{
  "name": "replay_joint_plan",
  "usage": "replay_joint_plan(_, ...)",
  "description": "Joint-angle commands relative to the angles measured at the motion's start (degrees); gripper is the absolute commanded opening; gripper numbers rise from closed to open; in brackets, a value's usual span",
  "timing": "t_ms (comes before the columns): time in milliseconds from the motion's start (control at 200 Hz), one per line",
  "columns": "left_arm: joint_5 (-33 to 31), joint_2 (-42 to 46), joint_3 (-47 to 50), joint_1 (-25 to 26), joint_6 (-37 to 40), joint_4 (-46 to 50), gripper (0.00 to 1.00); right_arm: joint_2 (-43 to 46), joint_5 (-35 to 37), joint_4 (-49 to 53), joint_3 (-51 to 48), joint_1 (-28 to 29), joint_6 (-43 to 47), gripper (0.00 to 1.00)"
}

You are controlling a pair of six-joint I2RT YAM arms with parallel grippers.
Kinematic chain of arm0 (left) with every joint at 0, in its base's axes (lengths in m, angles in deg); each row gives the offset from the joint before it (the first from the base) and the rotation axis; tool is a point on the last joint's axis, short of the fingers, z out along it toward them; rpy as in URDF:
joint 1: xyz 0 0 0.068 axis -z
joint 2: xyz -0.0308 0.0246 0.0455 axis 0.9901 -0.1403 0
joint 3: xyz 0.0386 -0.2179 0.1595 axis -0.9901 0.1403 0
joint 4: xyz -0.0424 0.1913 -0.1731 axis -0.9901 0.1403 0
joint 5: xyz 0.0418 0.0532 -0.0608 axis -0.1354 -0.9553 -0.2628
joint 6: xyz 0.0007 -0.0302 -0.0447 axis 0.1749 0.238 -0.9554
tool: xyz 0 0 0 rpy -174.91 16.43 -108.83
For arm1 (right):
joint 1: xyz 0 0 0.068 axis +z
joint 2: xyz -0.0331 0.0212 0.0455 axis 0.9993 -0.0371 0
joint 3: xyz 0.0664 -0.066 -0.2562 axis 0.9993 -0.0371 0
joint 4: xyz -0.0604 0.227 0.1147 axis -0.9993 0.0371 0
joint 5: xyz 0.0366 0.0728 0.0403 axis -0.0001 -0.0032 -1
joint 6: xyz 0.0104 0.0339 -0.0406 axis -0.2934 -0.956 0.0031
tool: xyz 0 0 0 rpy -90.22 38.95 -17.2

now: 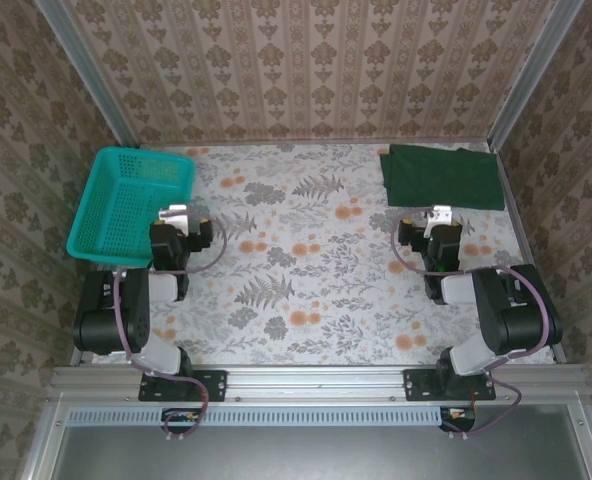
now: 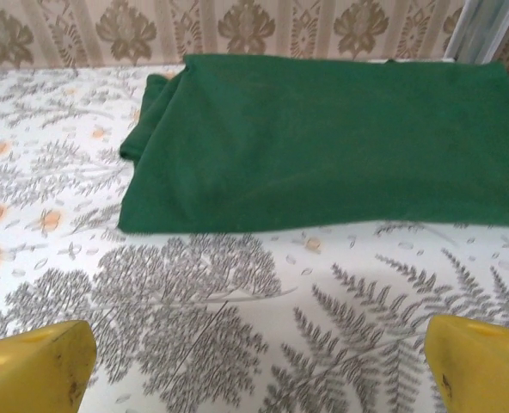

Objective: Fold and stack the t-shirts

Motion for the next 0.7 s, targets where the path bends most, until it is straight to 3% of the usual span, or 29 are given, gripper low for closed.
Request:
replay_joint_plan(0, 0.1, -0.1, -0.2, -0.3, 1.0, 3.3, 1.0, 0.0, -2.4, 0.5, 0.8, -0.4, -1.1, 1.0)
replay_joint_plan(695, -0.7, -0.2, -0.2, 0.2, 1.3, 3.2, 1.0, 0.1, -2.5, -0.1, 0.4, -0.4, -1.0, 0.99)
